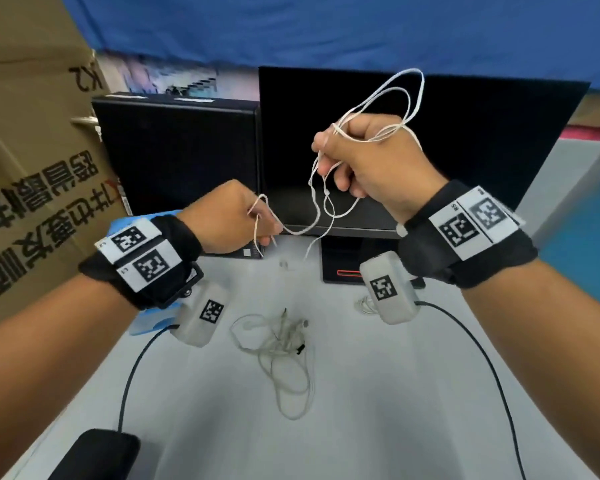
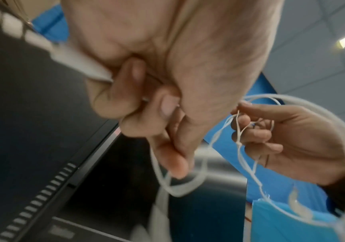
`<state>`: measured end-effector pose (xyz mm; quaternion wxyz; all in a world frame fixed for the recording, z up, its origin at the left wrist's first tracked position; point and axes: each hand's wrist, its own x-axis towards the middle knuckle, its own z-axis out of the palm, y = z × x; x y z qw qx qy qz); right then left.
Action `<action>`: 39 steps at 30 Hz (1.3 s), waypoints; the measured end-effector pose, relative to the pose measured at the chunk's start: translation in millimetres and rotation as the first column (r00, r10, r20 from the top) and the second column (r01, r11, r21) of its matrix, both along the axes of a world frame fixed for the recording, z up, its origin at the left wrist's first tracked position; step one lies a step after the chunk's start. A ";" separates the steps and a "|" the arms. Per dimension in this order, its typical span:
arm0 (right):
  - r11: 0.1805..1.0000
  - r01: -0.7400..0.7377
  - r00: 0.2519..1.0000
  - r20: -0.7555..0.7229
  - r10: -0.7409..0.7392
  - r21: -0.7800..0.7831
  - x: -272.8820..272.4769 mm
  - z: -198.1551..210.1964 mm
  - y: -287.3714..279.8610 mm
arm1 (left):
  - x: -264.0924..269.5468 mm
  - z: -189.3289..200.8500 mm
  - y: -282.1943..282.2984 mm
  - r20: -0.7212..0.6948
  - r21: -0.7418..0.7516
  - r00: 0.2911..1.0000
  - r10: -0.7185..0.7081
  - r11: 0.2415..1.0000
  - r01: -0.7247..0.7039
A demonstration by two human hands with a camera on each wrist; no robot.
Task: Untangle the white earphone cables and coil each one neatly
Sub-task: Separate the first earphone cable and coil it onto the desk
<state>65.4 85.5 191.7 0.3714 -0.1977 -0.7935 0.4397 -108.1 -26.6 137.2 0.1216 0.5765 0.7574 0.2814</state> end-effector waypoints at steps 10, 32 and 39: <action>0.990 0.138 0.979 0.157 -0.130 -0.043 88.7 -19.7 16.7 | 2.6 -25.1 -25.2 0.183 -0.206 0.965 -0.190 0.952 0.227; 0.987 -0.102 0.906 0.420 0.040 0.126 104.5 -55.8 2.0 | 116.1 -4.2 33.6 0.012 0.055 0.898 -0.440 0.897 0.439; 0.965 0.135 0.947 0.257 -0.193 0.226 86.9 -40.9 32.4 | 90.6 11.7 34.2 -0.089 0.376 0.964 -0.250 0.888 0.265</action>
